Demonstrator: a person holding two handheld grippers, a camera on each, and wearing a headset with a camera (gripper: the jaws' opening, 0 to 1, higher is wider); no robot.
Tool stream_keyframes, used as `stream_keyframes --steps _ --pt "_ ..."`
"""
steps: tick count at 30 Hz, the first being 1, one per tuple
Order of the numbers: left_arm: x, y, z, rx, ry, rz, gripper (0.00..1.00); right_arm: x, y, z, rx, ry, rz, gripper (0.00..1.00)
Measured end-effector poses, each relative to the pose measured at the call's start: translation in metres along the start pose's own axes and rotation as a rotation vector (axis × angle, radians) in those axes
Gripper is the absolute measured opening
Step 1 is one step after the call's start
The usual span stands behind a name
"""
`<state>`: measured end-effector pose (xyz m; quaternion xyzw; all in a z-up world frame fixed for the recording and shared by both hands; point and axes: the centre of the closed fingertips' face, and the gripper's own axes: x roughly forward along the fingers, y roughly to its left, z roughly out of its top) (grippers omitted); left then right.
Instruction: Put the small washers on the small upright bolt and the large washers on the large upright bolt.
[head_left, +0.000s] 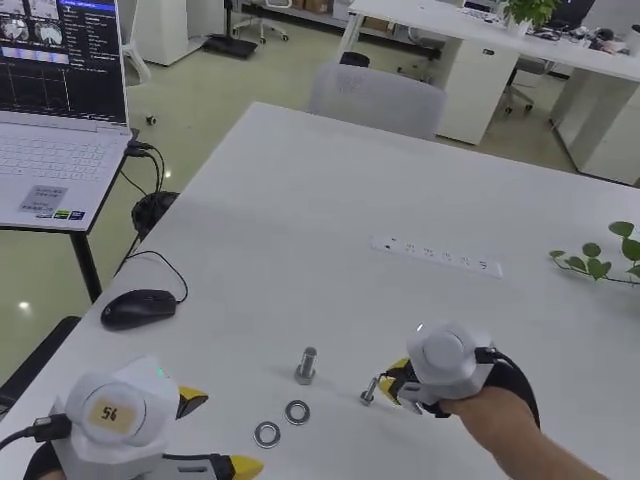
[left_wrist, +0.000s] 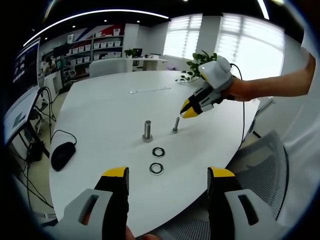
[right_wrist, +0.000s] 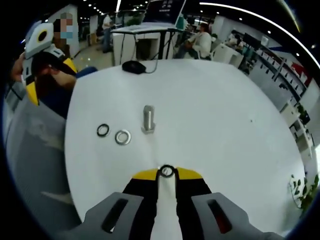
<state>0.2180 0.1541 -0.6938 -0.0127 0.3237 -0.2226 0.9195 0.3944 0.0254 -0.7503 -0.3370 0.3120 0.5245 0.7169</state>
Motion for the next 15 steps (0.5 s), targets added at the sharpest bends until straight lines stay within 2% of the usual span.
stream_keyframes --steps 15 --pt "-0.0022 0.0026 -0.0011 -0.01 -0.005 0.008 0.63 0.0106 0.0001 -0.0029 -0.026 0.049 0.026 0.13"
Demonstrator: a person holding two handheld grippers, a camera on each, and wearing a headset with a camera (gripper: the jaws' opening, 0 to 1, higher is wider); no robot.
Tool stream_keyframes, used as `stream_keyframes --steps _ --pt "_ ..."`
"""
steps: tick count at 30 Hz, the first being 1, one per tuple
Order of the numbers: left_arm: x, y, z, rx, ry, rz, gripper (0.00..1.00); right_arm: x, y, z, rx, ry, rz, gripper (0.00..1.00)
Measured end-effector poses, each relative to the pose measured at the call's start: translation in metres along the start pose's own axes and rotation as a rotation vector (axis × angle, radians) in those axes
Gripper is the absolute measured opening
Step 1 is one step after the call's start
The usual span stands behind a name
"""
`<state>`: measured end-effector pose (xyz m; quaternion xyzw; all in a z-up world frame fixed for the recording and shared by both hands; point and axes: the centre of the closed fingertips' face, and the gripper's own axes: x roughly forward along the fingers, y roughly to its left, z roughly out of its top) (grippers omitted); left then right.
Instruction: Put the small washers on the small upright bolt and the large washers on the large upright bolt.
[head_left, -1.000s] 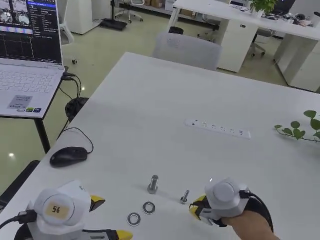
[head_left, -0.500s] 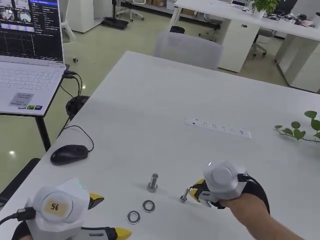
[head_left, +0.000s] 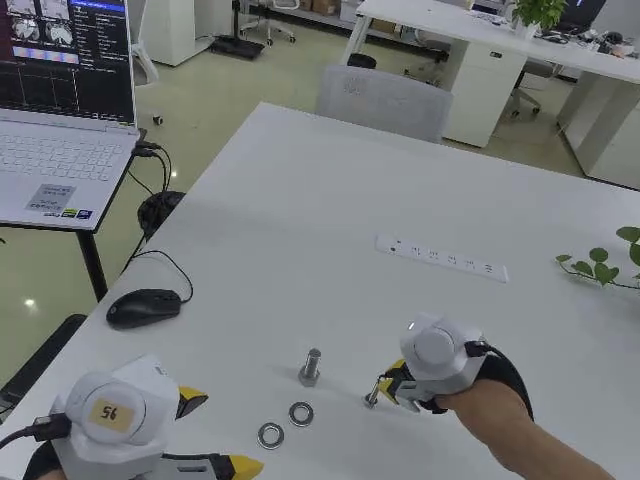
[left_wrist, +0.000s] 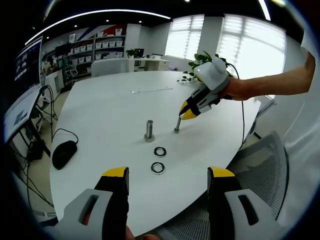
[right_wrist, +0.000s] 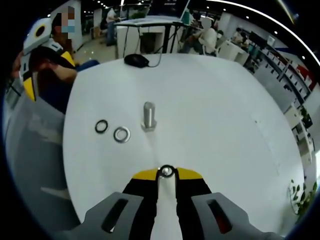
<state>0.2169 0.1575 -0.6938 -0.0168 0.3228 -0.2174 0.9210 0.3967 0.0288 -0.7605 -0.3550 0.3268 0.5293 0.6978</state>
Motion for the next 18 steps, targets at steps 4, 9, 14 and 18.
stream_keyframes --steps 4,9,14,18 --pt "0.0002 0.0006 -0.0005 -0.003 0.001 0.001 0.63 0.0007 0.0005 -0.0006 -0.005 0.007 0.002 0.13" --pt "0.0 0.001 -0.0009 -0.003 0.003 0.001 0.63 0.0021 0.0 -0.0002 -0.01 0.012 0.006 0.13" --pt "0.0001 0.0002 -0.0015 -0.002 0.005 0.0 0.63 0.0041 0.0016 -0.0006 -0.015 0.02 0.012 0.13" --pt "0.0002 -0.0013 -0.0013 -0.002 0.008 -0.001 0.63 0.0057 0.0029 -0.0006 -0.026 0.027 0.014 0.13"
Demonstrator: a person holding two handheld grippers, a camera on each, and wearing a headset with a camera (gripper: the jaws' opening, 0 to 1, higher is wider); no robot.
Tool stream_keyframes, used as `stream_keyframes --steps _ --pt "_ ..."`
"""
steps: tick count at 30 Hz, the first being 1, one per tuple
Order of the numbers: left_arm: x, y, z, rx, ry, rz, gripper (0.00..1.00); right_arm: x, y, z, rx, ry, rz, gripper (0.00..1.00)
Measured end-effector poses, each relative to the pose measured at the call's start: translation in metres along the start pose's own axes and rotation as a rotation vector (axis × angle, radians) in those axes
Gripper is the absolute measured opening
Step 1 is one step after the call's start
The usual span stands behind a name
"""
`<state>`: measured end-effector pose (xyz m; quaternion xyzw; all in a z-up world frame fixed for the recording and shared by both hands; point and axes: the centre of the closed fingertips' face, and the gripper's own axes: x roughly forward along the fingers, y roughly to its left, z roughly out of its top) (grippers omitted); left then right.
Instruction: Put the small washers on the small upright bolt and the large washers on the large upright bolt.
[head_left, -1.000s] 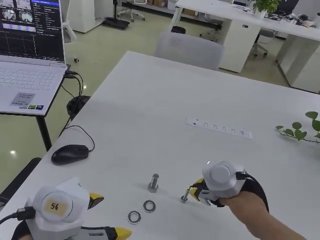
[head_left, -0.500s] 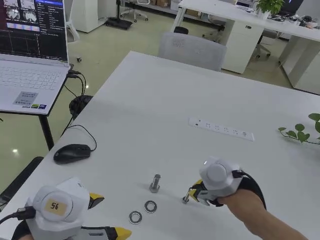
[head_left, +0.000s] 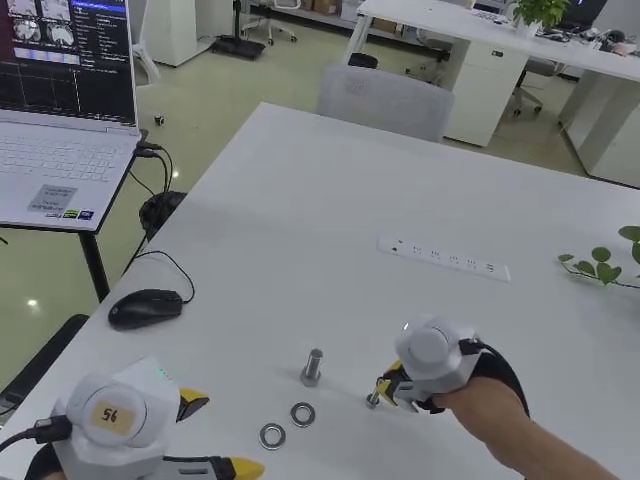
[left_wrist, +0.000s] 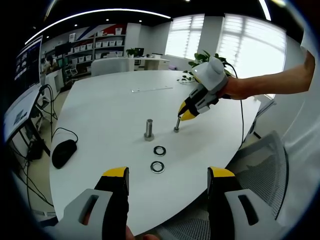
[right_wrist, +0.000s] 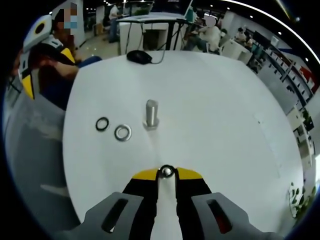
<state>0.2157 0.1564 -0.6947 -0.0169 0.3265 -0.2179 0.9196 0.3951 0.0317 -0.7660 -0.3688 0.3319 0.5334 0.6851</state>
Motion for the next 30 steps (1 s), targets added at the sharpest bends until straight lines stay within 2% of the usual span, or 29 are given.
stream_keyframes --steps 17,30 --pt "0.004 -0.002 0.004 0.009 0.001 -0.012 0.63 0.003 -0.001 -0.001 -0.027 0.037 0.002 0.13" --pt "0.003 0.0 0.0 0.001 0.001 -0.005 0.63 0.018 -0.002 -0.008 -0.052 0.088 0.016 0.13"
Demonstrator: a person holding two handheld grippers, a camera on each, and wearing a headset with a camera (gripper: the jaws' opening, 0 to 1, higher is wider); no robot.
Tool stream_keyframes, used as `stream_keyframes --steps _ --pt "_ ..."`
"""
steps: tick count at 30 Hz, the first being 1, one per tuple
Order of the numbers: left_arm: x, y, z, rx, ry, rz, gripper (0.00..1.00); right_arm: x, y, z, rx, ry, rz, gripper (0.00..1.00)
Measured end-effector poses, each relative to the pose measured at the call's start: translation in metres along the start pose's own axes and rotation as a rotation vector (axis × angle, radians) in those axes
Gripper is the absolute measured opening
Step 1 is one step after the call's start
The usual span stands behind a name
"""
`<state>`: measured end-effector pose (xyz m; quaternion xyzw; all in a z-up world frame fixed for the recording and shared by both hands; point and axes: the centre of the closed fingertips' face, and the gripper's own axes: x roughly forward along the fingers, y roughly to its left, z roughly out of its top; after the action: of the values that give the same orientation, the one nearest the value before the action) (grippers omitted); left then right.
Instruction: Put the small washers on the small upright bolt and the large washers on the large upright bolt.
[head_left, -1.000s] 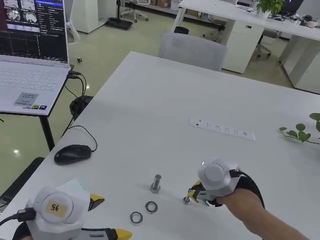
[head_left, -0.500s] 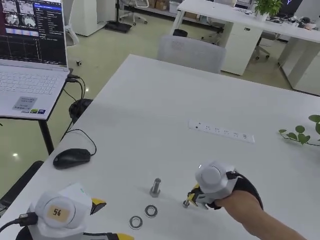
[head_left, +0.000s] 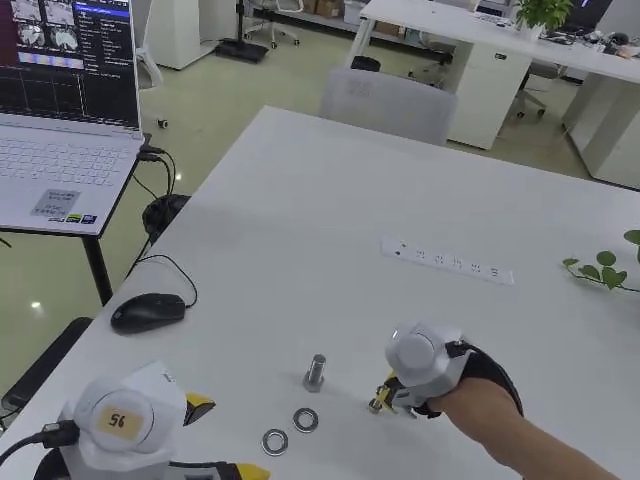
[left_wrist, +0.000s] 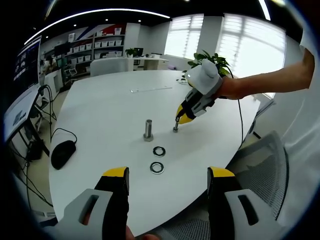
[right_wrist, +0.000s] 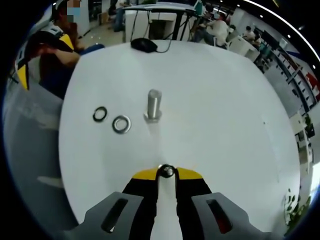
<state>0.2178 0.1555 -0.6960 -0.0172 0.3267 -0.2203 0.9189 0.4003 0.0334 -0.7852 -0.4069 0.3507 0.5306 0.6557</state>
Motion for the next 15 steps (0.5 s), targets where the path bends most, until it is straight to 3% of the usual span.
stream_keyframes --steps 15 --pt "-0.005 0.006 -0.004 -0.015 0.001 0.018 0.63 0.02 0.004 -0.008 0.02 0.03 0.004 0.13"
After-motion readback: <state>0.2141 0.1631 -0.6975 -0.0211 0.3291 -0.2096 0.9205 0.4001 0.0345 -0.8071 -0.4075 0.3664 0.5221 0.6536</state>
